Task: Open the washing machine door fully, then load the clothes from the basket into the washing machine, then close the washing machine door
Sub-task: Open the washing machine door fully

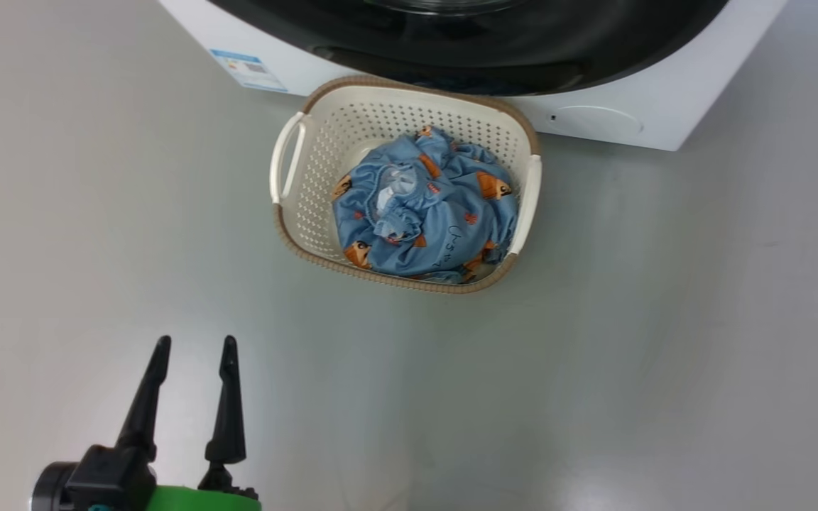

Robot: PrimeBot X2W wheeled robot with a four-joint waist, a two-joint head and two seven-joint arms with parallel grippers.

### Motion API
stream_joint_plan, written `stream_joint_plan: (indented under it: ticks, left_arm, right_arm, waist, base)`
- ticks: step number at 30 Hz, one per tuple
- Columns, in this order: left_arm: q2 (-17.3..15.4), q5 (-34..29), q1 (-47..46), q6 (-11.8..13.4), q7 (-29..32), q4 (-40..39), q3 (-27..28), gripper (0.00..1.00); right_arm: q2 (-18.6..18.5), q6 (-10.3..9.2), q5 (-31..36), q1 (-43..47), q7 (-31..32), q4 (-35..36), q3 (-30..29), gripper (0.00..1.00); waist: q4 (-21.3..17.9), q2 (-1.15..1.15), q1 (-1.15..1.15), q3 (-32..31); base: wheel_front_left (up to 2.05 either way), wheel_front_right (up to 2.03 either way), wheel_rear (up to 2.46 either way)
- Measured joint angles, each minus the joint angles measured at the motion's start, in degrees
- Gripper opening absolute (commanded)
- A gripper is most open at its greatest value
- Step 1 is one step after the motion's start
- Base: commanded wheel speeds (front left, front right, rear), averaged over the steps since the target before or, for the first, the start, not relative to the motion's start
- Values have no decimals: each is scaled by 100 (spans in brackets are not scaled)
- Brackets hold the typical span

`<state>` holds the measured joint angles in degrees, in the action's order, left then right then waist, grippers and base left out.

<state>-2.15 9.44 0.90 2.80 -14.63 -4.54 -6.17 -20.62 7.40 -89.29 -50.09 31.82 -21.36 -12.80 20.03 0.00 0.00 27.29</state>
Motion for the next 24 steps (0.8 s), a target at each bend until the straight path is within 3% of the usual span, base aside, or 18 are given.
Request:
stream_joint_plan:
  ticks: [10, 24]
  left_arm:
    - [4, 247, -2, 149, 0, 8, -293, 100]
    - [7, 277, 27, 157, 0, 10, -489, 100]
  right_arm:
    - [-113, 0, 103, -350, 165, -5, 453, 0]
    - [-336, 0, 222, -793, 244, -80, 849, 0]
  waist:
    - [302, 0, 0, 92]
    - [507, 0, 0, 240]
  base:
    - [0, 0, 0]
    - [0, 0, 0]
